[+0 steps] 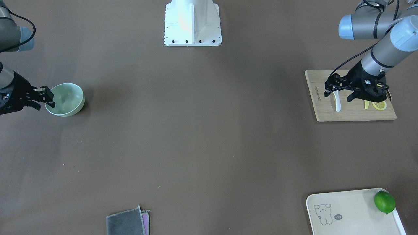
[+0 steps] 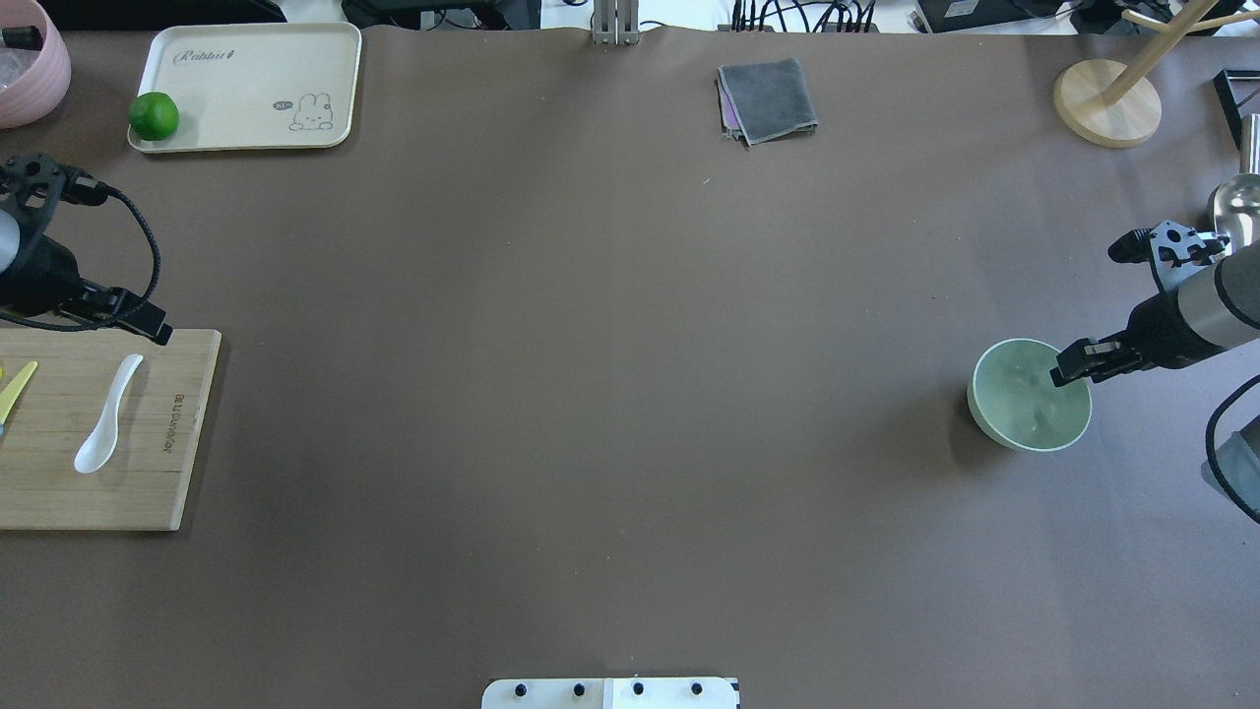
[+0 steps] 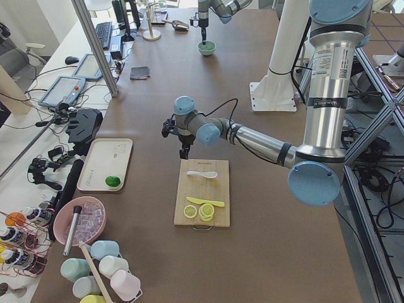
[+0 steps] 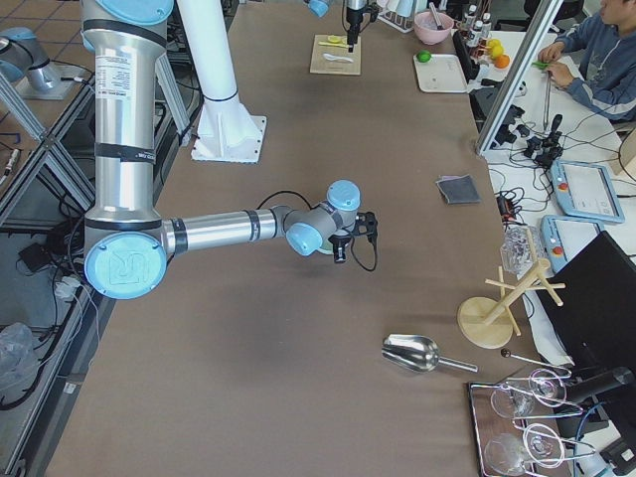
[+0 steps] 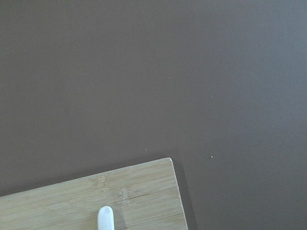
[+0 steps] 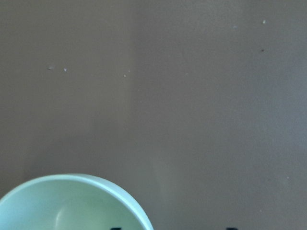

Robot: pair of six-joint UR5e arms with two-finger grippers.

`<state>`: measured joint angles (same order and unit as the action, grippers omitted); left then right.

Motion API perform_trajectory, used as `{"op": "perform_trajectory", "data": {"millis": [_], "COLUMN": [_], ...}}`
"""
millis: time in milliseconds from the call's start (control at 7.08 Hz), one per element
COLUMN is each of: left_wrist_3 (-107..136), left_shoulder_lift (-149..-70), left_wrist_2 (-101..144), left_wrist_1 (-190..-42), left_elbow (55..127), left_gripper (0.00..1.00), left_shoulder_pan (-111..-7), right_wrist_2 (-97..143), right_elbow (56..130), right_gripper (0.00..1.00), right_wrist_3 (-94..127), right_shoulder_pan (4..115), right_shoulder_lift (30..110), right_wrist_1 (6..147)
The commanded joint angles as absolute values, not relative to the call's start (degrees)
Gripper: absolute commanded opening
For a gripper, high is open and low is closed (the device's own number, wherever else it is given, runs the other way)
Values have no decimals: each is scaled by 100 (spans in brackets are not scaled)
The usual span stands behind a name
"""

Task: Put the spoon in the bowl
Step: 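Reach the right gripper to the green bowl while the left reaches the spoon, then drag the bowl toward center with the right gripper while the left grasps the spoon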

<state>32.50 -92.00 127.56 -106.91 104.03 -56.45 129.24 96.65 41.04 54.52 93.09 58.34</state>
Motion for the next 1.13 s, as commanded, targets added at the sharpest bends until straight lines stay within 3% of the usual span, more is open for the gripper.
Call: {"op": "perform_trajectory", "data": {"millis": [0,424,847,988], "left_wrist_3": [3165,3216,3243,3330], "left_shoulder_lift": [-9009,-8956,-8956,-8956], "left_wrist_2": [12517,12507,12220,12104], "left_wrist_1": [-10696,-11536,-11566,-11566], "left_elbow": [10266,9548,9510,9518], "left_gripper": [81,66,56,36], "left_shoulder_pan": [-5555,-5423,-5230,-5116], "right_wrist_2": [12972,13130,12843,12623], "right_elbow": [9712,10036,10213,10213], "right_gripper": [0,0,0,0], "right_wrist_3": [4113,5180,6631,7053], "right_shoulder_pan": [5432,5432,4679,4345], "right_shoulder_lift": [9168,8520,7483,7088], "right_wrist_1": [5836,5924,6353,6546]}}
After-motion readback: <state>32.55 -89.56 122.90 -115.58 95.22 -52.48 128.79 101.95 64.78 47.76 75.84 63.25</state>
